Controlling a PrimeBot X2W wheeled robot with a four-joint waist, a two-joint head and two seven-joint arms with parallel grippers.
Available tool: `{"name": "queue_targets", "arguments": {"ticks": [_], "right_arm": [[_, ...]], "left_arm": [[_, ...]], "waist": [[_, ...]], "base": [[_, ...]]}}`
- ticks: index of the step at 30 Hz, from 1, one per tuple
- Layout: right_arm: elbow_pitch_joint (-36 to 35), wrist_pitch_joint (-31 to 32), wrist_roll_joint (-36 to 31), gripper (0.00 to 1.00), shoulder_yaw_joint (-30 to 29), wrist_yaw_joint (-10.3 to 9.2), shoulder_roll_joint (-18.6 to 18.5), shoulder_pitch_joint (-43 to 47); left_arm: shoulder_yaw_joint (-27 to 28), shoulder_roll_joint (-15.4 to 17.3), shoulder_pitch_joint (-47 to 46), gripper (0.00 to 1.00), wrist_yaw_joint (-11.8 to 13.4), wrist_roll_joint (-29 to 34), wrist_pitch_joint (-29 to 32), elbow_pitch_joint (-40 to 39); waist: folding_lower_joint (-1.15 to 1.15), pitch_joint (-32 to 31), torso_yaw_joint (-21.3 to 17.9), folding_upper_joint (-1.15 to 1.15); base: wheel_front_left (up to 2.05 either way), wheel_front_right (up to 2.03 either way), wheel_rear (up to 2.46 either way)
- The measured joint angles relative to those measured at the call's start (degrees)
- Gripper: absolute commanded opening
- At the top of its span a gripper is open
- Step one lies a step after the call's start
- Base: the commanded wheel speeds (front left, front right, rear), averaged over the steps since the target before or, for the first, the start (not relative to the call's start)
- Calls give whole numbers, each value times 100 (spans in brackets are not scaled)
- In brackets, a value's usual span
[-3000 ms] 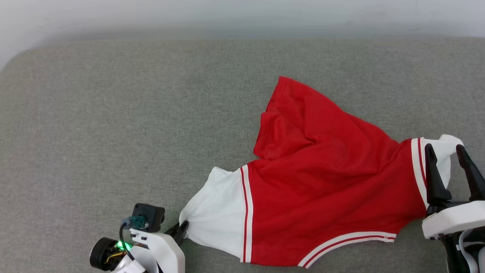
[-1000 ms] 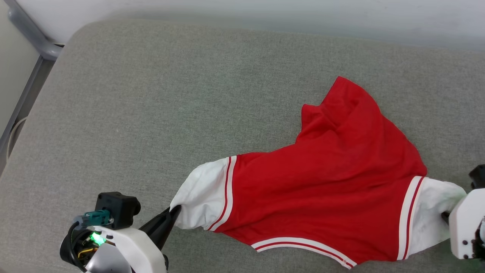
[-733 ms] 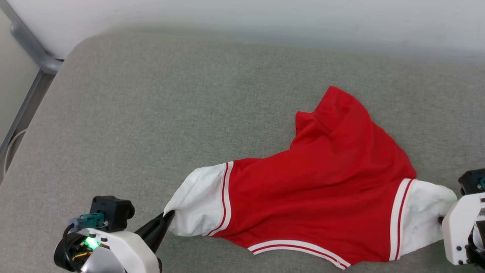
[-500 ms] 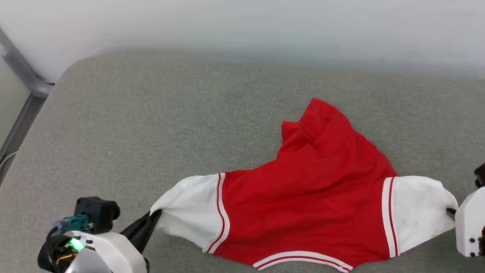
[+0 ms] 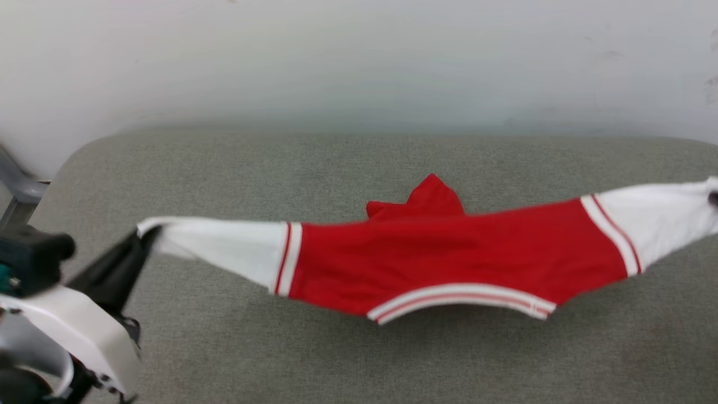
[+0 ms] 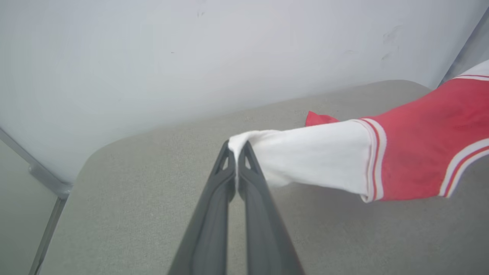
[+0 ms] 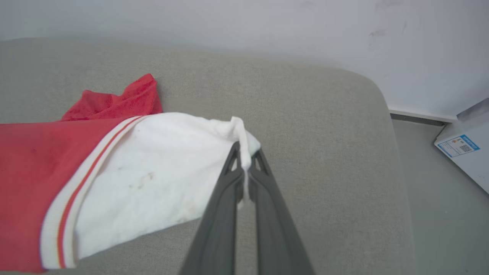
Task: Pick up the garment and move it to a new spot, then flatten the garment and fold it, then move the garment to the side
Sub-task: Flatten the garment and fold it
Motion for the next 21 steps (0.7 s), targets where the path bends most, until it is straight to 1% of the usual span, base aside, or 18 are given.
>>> {"name": "queue_targets", "arguments": {"ticks": [5, 11, 17, 21], "right_arm": [[-232, 134, 5, 0, -134, 0, 33, -664], [-293, 66, -21, 0, -144, 0, 79, -1469], [-112, -18, -137, 0, 89, 0, 112, -1980], [-5, -54, -230, 0, 267, 0, 101, -2367]], "left_arm": [[390, 252, -587, 0, -37, -142, -11, -145], [725, 506, -1355, 0, -74, -270, -36, -194], [878, 621, -2041, 0, -80, -297, -213, 25], [884, 792, -2523, 0, -124, -144, -307, 311]], "waist": [[0, -12, -70, 0], [0, 53, -132, 0], [0, 164, -196, 0], [0, 319, -217, 0]], "base": [[0, 0, 0], [0, 0, 0], [0, 0, 0], [0, 0, 0]]}}
